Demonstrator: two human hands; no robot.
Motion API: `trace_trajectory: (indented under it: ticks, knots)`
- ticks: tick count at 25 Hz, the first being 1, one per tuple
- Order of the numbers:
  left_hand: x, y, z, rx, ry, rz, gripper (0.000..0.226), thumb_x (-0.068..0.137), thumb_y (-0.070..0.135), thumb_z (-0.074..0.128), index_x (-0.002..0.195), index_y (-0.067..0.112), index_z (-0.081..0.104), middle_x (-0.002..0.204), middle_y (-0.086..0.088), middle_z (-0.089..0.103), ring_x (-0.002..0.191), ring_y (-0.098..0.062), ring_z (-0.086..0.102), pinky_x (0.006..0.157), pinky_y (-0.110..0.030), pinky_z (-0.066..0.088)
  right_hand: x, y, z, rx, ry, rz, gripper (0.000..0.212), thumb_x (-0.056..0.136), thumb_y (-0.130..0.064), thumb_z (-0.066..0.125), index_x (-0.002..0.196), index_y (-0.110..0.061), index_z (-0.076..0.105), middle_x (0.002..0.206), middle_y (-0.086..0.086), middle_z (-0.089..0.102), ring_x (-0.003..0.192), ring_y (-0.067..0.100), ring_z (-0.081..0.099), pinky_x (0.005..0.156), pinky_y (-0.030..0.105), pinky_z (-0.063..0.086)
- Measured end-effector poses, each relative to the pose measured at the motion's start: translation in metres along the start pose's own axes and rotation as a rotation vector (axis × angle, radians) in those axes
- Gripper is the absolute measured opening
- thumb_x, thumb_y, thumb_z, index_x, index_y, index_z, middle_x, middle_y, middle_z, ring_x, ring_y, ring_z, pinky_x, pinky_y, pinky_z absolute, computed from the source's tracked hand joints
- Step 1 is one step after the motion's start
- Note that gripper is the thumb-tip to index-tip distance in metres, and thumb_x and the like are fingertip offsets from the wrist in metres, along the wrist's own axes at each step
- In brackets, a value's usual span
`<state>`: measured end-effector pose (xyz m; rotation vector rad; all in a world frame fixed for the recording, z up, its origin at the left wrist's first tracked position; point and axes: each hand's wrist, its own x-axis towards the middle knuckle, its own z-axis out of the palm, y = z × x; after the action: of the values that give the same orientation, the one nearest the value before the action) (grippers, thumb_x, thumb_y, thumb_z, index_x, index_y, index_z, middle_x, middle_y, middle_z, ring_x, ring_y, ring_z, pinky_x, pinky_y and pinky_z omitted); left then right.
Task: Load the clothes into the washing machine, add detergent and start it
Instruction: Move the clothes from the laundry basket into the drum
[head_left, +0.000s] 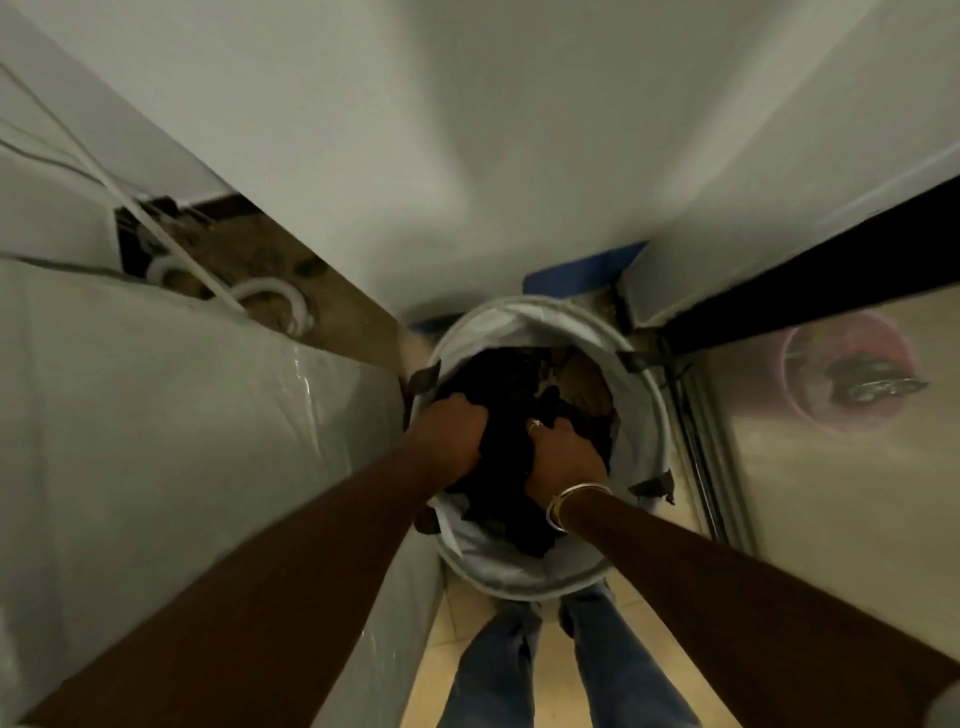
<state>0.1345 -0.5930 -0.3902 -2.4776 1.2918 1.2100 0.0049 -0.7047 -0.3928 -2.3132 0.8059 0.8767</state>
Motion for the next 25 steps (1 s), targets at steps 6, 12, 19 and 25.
trace_trajectory:
  ticks: [6, 12, 19, 25]
  knots:
    - [-0.092, 0.025, -0.103, 0.108, 0.176, 0.071, 0.02, 0.094, 0.021, 0.05, 0.106, 0.008, 0.058, 0.106, -0.013, 0.06, 0.096, -0.03, 0.061, 0.075, -0.033, 0.042, -0.083, -0.038, -0.113, -0.063, 0.109, -0.08, 0.049, 0.089, -0.029, 0.06, 0.136, -0.023, 0.046, 0.126, 0.014, 0.049, 0.101, 0.038, 0.061, 0.087, 0.046, 0.053]
    - [-0.17, 0.042, -0.178, 0.052, 0.315, 0.087, 0.016, 0.091, 0.021, 0.059, 0.097, 0.006, 0.058, 0.103, -0.016, 0.058, 0.091, -0.03, 0.061, 0.073, -0.033, 0.045, -0.159, -0.071, -0.179, -0.118, 0.289, -0.142, 0.053, 0.08, -0.03, 0.071, 0.128, -0.024, 0.05, 0.115, 0.011, 0.053, 0.095, 0.035, 0.063, 0.082, 0.045, 0.056]
    - [-0.3, 0.07, -0.214, 0.066, 0.589, 0.099, 0.014, 0.088, 0.024, 0.061, 0.095, 0.012, 0.058, 0.085, -0.004, 0.045, 0.078, -0.026, 0.06, 0.064, -0.031, 0.042, -0.278, -0.105, -0.219, -0.134, 0.514, -0.231, 0.044, 0.081, -0.025, 0.069, 0.123, -0.024, 0.056, 0.113, 0.011, 0.056, 0.098, 0.035, 0.063, 0.082, 0.041, 0.054]
    - [-0.469, 0.088, -0.244, 0.124, 0.808, 0.117, 0.021, 0.084, 0.021, 0.056, 0.103, 0.014, 0.062, 0.085, -0.002, 0.043, 0.085, -0.033, 0.06, 0.067, -0.03, 0.039, -0.433, -0.158, -0.235, -0.095, 0.732, -0.335, 0.044, 0.074, -0.029, 0.069, 0.116, -0.026, 0.059, 0.107, 0.007, 0.058, 0.095, 0.033, 0.062, 0.081, 0.04, 0.054]
